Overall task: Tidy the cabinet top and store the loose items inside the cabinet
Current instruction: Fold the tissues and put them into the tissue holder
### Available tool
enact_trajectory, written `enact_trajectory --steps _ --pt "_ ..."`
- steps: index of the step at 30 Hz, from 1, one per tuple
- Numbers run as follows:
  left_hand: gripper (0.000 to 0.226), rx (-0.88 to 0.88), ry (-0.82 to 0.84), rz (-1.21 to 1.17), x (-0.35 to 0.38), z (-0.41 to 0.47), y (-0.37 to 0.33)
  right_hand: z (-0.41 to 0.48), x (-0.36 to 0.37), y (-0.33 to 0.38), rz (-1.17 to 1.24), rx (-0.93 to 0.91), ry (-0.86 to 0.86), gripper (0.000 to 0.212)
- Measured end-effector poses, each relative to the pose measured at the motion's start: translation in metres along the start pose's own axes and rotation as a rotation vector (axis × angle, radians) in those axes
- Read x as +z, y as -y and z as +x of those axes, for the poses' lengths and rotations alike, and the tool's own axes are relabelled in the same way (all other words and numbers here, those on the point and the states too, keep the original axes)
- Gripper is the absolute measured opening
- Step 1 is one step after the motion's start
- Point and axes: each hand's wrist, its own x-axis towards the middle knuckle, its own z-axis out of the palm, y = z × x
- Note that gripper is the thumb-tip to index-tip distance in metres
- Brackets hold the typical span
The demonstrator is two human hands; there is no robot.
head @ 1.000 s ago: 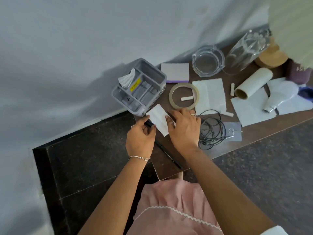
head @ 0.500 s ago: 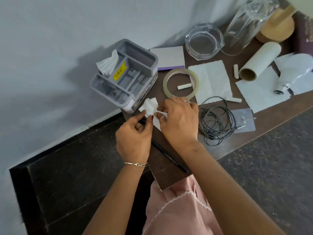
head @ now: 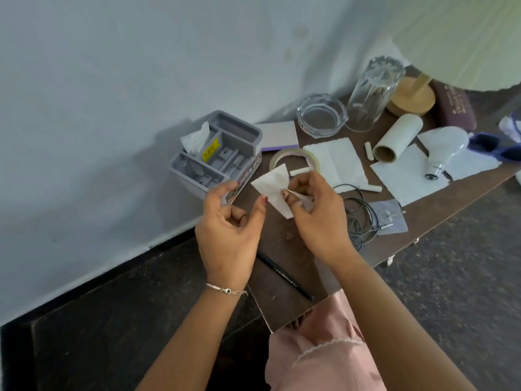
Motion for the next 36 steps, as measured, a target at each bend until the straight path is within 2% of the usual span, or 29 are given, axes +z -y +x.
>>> enact_trajectory --steps 3,5,8,10,13,16,21,29,36 --pt "0.063 0.147 0.046 -0.001 -0.007 0.019 -0.019 0.004 -0.007 0.017 0.312 0.044 0.03 0.019" --pt "0.074 0.196 0.163 0.057 -0.013 0.038 -0.03 0.009 -0.01 0.032 0.374 0.01 0.064 0.027" --pt "0.082 0.191 0.291 0.163 -0.024 0.062 -0.047 0.02 -0.009 0.055 0.36 -0.022 0.127 0.028" --pt "0.066 0.183 0.319 0.174 -0.035 0.078 -0.058 0.033 -0.006 0.07 0.328 -0.053 0.177 0.025" --pt "0.027 0.206 0.316 0.228 -0.054 0.105 -0.066 0.054 -0.001 0.09 0.308 -0.119 0.22 0.022" --pt "0.014 0.235 0.253 0.288 -0.069 0.127 -0.068 0.076 0.008 0.103 0.235 -0.163 0.217 0.02" --pt "0.01 0.235 0.214 0.376 -0.078 0.145 -0.053 0.104 0.037 0.105 -0.002 -0.236 0.227 0.02" --pt "0.008 0.198 0.164 0.355 -0.075 0.154 -0.027 0.118 0.064 0.098 -0.311 -0.329 0.25 0.016" --pt "0.012 0.24 0.163 0.356 -0.074 0.159 -0.023 0.128 0.071 0.097 -0.522 -0.416 0.247 0.017"
